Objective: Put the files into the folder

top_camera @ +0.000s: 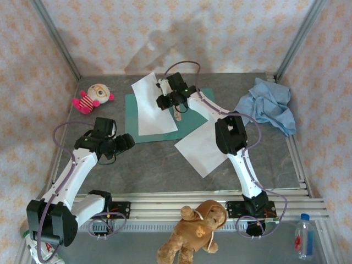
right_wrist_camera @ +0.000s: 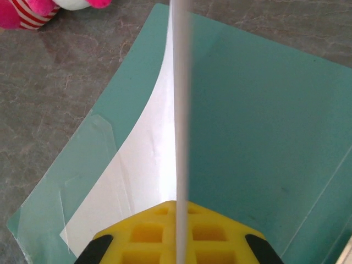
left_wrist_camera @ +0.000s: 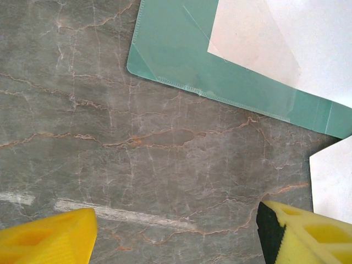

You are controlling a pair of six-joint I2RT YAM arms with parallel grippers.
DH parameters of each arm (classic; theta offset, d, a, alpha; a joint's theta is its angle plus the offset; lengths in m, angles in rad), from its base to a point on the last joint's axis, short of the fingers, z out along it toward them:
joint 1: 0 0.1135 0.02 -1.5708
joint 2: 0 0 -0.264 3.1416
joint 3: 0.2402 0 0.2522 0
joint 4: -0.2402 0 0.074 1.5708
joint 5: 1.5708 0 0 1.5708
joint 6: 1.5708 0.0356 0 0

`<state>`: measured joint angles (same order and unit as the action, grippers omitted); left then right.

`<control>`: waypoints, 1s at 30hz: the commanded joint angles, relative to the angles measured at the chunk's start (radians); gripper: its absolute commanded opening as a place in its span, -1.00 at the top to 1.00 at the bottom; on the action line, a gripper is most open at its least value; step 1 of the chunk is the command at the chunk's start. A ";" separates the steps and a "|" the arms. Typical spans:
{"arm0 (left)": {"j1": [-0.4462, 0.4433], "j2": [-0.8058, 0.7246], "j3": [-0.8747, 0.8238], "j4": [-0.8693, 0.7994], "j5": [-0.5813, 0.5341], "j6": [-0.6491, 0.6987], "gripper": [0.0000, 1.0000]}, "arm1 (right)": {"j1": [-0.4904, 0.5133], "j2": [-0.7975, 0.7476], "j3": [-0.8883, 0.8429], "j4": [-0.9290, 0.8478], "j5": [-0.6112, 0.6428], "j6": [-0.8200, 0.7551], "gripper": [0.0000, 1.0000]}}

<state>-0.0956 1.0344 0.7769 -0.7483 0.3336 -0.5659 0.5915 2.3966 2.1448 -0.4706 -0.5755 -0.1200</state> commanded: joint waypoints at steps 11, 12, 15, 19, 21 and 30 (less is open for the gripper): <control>0.011 -0.005 -0.017 0.012 0.002 0.015 -0.54 | 0.025 0.026 0.062 -0.038 -0.046 -0.019 1.00; 0.013 -0.004 -0.017 0.012 0.002 0.014 -0.55 | 0.026 0.027 0.060 -0.036 -0.031 -0.010 1.00; 0.011 -0.007 -0.021 0.014 0.007 0.011 -0.54 | 0.025 0.032 0.063 -0.037 0.025 0.011 1.00; 0.012 -0.005 -0.021 0.015 0.008 0.013 -0.55 | 0.026 0.042 0.060 -0.025 0.036 0.032 1.00; 0.012 -0.004 -0.020 0.014 0.008 0.014 -0.54 | 0.025 0.051 0.066 -0.027 0.052 0.044 1.00; 0.012 0.003 -0.028 0.030 0.024 0.003 -0.55 | 0.012 0.100 0.150 -0.096 0.074 0.077 0.59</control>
<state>-0.0956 1.0351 0.7631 -0.7418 0.3420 -0.5667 0.6121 2.4821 2.2551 -0.5350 -0.5224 -0.0696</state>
